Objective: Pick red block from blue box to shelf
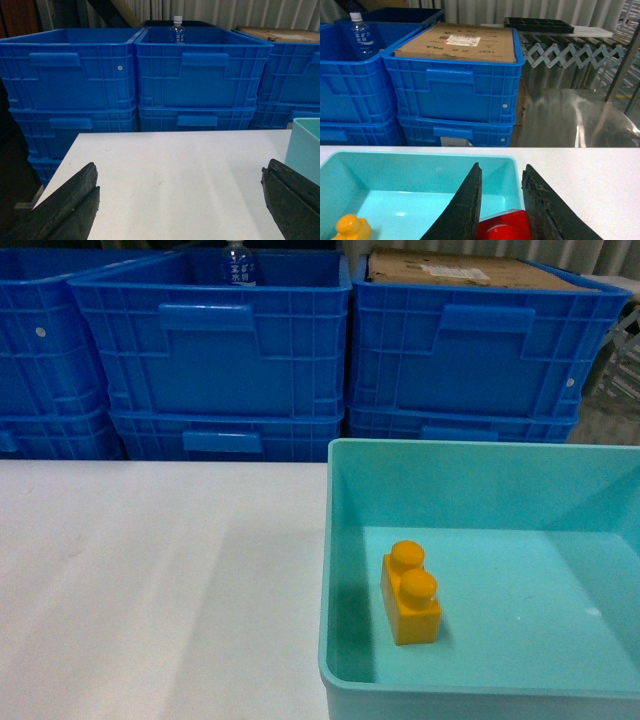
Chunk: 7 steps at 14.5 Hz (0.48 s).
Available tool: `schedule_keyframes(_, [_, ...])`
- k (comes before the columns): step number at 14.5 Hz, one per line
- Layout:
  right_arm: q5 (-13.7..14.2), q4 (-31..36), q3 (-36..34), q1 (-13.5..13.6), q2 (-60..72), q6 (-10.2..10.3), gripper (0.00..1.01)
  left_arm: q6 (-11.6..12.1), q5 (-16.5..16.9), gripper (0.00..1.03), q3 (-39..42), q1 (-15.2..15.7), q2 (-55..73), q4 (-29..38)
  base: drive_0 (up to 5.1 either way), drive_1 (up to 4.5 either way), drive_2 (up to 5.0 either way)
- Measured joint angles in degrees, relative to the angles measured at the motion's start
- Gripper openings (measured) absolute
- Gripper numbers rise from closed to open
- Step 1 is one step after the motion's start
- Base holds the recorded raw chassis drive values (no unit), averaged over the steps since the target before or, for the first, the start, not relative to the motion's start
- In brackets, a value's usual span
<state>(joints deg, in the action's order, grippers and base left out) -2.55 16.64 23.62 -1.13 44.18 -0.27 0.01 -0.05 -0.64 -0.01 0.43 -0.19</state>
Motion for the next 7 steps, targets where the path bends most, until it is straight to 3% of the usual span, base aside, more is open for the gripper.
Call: schedule_keyframes(7, [0.2,0.0,0.0,0.0,0.0,0.0,0.20,0.0,-0.1,0.98,0.0,0.0,0.0,0.0,2.4,-3.68,-3.7])
